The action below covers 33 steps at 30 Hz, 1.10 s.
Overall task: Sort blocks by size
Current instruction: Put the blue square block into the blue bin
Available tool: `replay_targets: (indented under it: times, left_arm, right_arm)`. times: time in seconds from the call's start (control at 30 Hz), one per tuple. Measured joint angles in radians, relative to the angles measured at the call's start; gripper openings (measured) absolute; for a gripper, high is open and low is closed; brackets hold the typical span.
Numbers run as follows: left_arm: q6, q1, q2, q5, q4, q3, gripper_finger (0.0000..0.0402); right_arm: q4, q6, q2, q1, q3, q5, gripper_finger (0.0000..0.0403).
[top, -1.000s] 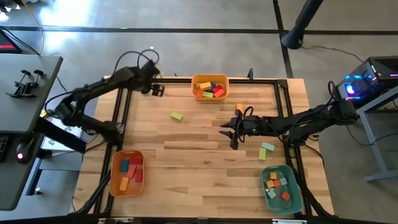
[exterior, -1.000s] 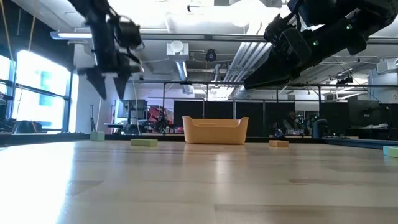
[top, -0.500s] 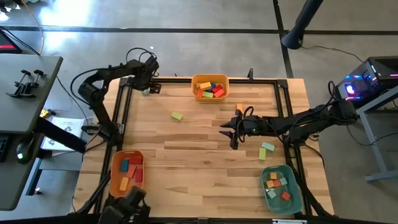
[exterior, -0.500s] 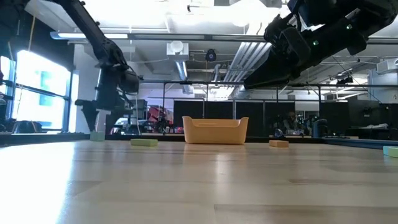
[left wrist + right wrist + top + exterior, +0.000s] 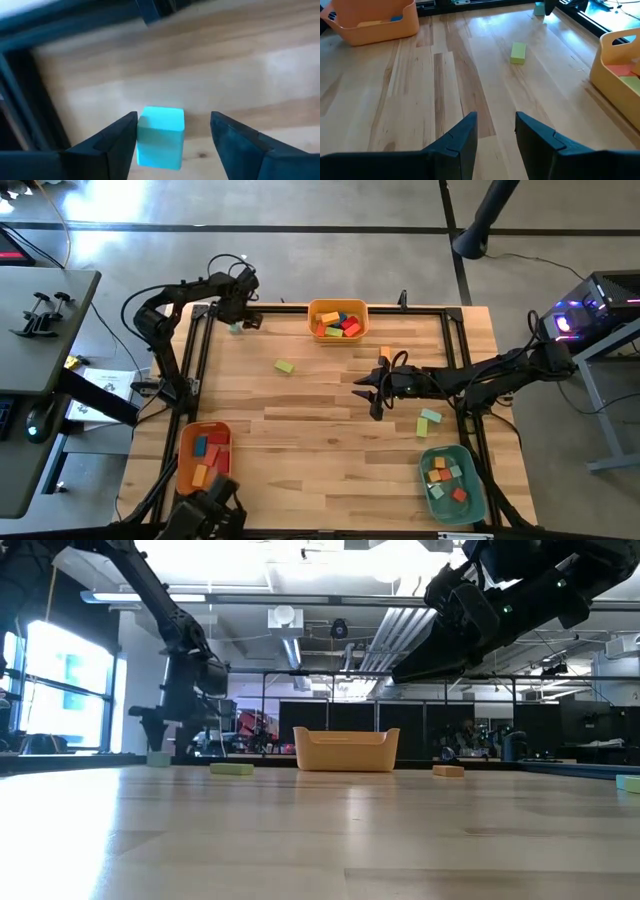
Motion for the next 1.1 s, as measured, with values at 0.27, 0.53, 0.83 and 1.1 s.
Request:
replay_targets:
  times: [0.27,0.53,0.83,1.1]
  left_arm:
    - [0.001,-0.053,0.0,0.088,-0.096,0.0,0.018]
    - [0.043,-0.221,-0.001,0.08,-0.087,0.0,0.0109]
    - [0.054,-0.483,-0.034,0.093,-0.099,-0.001,0.009]
    - [-0.06,-0.682,-0.225,0.032,-0.075,-0.001,0.009]
  right_arm:
    - [-0.001,0.024,0.0,0.0,0.0,0.0,0.0126]
    - [-0.03,0.018,0.0,0.002,0.0,0.0,0.0126]
    - [-0.014,-0.14,-0.004,0.131,0.0,0.035,0.0126]
    - [0.022,-0.279,-0.004,0.138,0.0,0.194,0.0126]
